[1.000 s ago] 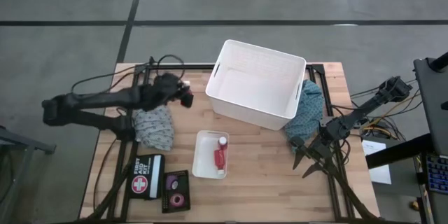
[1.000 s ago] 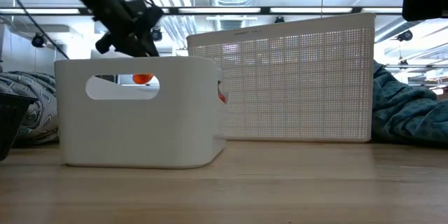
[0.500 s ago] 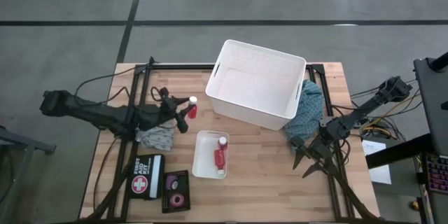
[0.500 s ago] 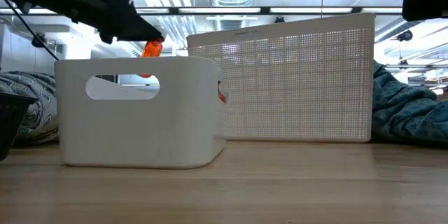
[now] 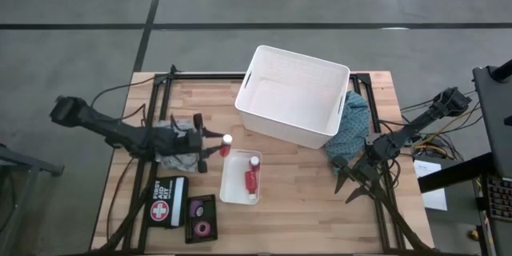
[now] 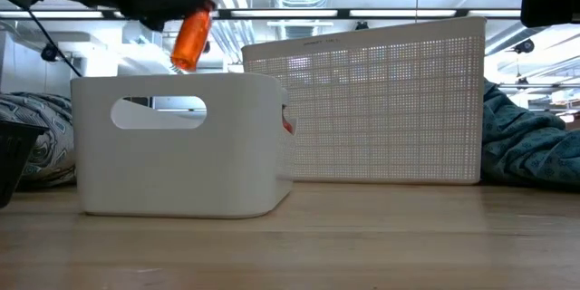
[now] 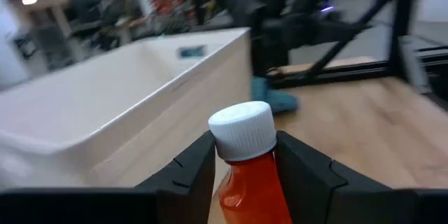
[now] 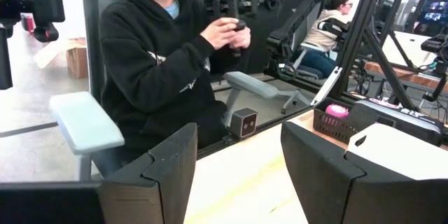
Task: Pick & Place Medicine items
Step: Put the red medicine bottle into the small white bin
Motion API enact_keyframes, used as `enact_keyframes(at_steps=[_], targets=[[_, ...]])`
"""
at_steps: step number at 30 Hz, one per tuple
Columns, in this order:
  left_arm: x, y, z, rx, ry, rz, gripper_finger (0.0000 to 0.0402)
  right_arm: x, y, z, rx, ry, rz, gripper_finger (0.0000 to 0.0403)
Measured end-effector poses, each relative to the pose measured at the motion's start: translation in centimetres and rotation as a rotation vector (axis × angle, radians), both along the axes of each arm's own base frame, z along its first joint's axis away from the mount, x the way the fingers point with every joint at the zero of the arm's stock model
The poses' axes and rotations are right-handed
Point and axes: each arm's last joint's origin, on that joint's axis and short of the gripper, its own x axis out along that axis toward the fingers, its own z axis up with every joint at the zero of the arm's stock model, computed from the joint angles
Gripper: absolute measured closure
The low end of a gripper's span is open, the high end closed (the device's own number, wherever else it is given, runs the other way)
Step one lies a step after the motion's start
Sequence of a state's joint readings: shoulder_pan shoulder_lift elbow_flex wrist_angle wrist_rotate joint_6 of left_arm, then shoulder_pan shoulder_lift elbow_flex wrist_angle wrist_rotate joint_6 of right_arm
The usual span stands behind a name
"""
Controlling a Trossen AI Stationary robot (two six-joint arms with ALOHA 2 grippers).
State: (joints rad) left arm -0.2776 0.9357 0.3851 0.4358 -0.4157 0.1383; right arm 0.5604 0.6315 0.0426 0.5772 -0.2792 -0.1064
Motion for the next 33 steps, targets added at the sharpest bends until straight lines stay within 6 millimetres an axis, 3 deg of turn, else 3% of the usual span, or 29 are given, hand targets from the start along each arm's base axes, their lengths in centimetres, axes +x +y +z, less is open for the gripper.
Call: enact_keyframes(at_steps=[7, 19, 33], targets=[[1.2, -2.0, -0.4, 0.095, -0.062, -0.147, 0.0262, 0.0, 0.0, 0.0, 0.000, 0.001, 0.000, 0.0197], [4.0, -3.0, -3.8, 0.080, -0.037, -0.175, 0.0262, 0.0, 0.0, 0.0, 0.000, -0.001, 0.000, 0.0197], [5.6, -3.5, -7.8, 0.049, 0.045, -0.144, 0.0262, 0.0, 0.0, 0.0, 0.000, 0.001, 0.000, 0.0197]])
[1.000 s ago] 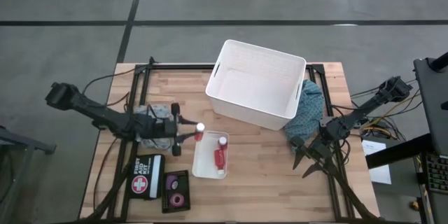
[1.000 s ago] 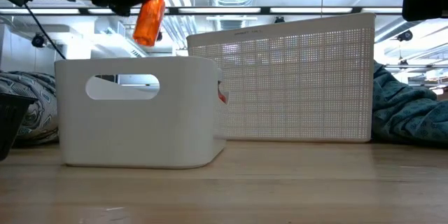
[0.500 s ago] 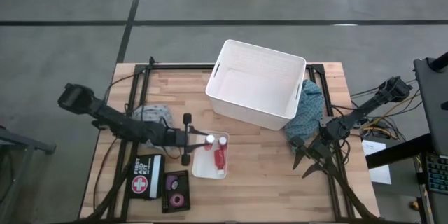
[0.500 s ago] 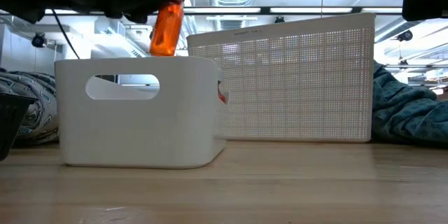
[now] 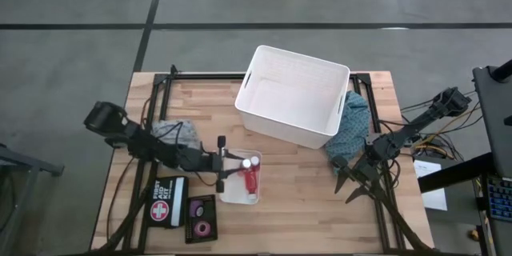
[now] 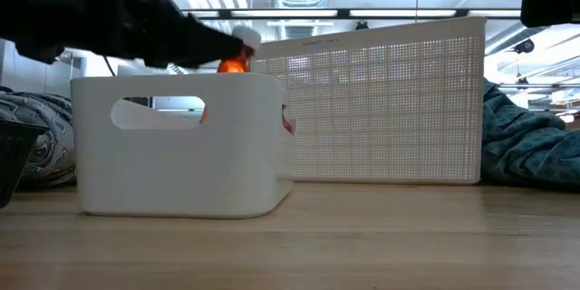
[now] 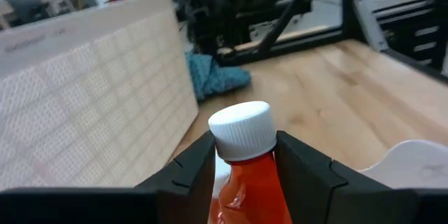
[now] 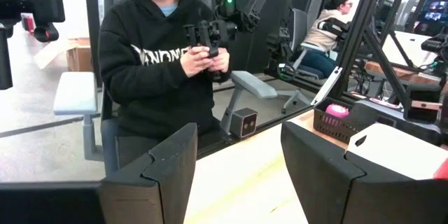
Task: Pick & Place Medicine items
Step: Put the red medicine bottle into the small white bin
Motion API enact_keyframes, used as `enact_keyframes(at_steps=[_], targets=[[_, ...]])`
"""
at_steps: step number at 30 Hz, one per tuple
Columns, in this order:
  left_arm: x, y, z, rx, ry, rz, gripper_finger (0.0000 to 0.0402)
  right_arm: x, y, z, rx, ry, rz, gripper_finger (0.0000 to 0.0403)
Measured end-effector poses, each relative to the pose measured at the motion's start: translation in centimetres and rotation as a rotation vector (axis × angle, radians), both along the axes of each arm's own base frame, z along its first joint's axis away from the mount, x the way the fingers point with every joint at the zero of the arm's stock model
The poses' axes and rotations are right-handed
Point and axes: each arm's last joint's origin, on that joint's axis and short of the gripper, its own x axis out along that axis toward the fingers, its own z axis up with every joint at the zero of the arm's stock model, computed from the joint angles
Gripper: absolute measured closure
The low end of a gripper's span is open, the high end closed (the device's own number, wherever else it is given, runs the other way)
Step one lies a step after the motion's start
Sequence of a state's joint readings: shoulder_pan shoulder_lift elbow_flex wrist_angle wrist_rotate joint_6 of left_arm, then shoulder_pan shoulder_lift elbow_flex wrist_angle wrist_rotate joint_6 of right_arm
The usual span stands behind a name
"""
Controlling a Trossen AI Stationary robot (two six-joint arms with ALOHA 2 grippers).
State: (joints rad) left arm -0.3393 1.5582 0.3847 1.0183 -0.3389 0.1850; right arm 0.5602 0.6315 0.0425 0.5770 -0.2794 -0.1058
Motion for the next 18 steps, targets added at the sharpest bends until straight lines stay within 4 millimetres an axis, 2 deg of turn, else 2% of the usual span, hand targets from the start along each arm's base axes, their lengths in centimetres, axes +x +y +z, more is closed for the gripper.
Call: enact_keyframes(at_steps=[11, 18], targets=[[0.3, 0.1, -1.7, -0.023, 0.064, 0.068, 0.0261, 0.0, 0.0, 0.0, -0.001, -0.001, 0.000, 0.0197], [-0.3, 0.3, -2.4, -0.038, 0.092, 0.097, 0.0261, 0.0, 0.0, 0.0, 0.000, 0.000, 0.000, 0.0197]])
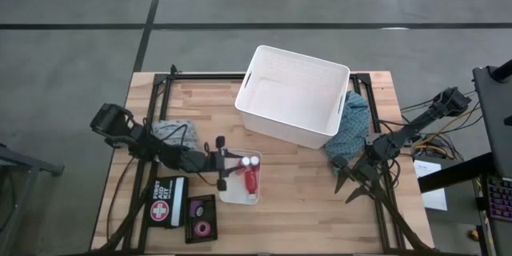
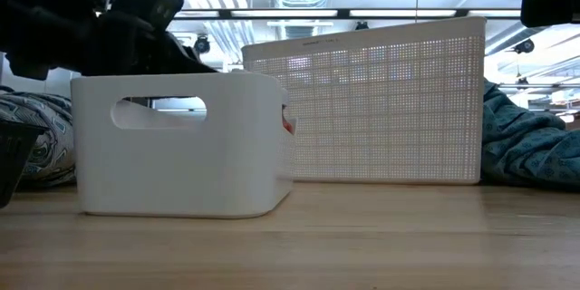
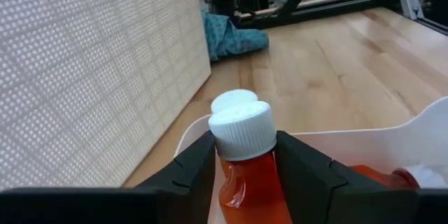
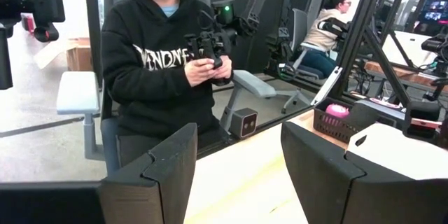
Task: Pick & Place Medicine items
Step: Put the red medicine bottle into the small white bin, then put the gray patient gown into the big white bin
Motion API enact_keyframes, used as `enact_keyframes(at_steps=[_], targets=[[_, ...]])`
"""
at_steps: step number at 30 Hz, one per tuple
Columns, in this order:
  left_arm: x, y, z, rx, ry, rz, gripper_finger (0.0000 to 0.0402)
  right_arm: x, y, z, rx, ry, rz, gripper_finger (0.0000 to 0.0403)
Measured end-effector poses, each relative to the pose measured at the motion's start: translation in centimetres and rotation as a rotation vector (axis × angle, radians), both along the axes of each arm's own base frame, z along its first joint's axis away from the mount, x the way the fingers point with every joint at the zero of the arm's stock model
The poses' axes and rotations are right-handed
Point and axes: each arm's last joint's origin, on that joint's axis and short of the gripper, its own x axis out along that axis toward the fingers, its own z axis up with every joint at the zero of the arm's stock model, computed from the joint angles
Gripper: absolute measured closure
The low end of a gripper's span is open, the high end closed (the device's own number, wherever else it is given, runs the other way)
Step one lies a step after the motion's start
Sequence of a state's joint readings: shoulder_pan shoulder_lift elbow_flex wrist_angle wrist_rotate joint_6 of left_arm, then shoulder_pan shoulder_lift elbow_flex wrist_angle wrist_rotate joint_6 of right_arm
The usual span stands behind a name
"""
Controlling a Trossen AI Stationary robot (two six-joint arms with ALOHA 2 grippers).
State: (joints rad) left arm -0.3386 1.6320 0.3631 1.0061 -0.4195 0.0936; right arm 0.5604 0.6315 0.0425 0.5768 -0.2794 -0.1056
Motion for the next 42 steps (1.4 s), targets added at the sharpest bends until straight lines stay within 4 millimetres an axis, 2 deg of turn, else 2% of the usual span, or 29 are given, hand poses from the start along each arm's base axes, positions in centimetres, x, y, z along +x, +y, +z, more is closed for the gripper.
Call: enact_keyframes(at_steps=[16, 42], targets=[[-0.29, 0.16, -0.44, -0.040, 0.027, 0.027, 0.0259, 0.00, 0.00, 0.00, -0.001, -0.001, 0.000, 0.0197], [-0.24, 0.07, -0.39, -0.039, 0.026, 0.004, 0.0205, 0.00, 0.00, 0.00, -0.001, -0.001, 0.000, 0.0197]])
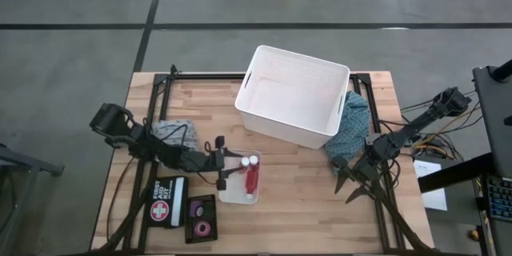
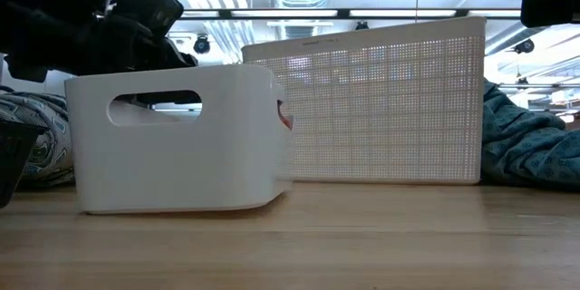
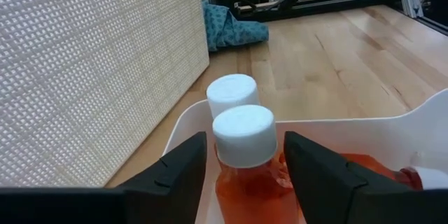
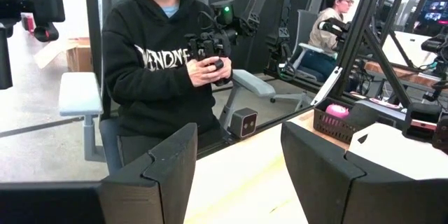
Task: Pick & Place Medicine items
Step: Put the gray patient gown into the big white bin
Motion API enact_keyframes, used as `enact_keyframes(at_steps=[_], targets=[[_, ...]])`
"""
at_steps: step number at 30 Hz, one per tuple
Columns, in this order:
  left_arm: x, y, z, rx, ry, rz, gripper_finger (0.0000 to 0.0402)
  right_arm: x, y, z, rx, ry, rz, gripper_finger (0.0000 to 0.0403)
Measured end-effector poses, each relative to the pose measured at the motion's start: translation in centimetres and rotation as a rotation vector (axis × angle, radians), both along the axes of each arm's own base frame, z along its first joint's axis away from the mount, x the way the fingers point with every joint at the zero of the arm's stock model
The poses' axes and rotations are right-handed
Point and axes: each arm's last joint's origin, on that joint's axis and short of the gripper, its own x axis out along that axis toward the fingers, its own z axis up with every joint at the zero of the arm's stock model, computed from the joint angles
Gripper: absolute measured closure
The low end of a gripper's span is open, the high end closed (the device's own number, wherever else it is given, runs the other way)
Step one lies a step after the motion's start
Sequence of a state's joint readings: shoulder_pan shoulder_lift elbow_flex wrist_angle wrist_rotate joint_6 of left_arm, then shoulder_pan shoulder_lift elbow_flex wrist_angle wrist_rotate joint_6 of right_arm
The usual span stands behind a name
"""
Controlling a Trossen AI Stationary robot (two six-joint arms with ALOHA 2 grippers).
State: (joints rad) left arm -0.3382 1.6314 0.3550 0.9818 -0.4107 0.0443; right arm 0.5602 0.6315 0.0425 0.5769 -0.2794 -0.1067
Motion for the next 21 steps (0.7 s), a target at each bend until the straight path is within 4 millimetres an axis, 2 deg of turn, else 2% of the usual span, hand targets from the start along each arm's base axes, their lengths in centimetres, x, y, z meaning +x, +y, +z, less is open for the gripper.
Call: enact_keyframes(at_steps=[11, 21], targets=[[-0.2, 0.0, 1.1, -0.001, -0.037, -0.006, 0.0206, 0.0, 0.0, 0.0, 0.000, 0.000, 0.000, 0.0197], [-0.6, 0.2, 3.2, 0.005, -0.117, -0.011, 0.0204, 0.0, 0.0, 0.0, 0.000, -0.001, 0.000, 0.0197]])
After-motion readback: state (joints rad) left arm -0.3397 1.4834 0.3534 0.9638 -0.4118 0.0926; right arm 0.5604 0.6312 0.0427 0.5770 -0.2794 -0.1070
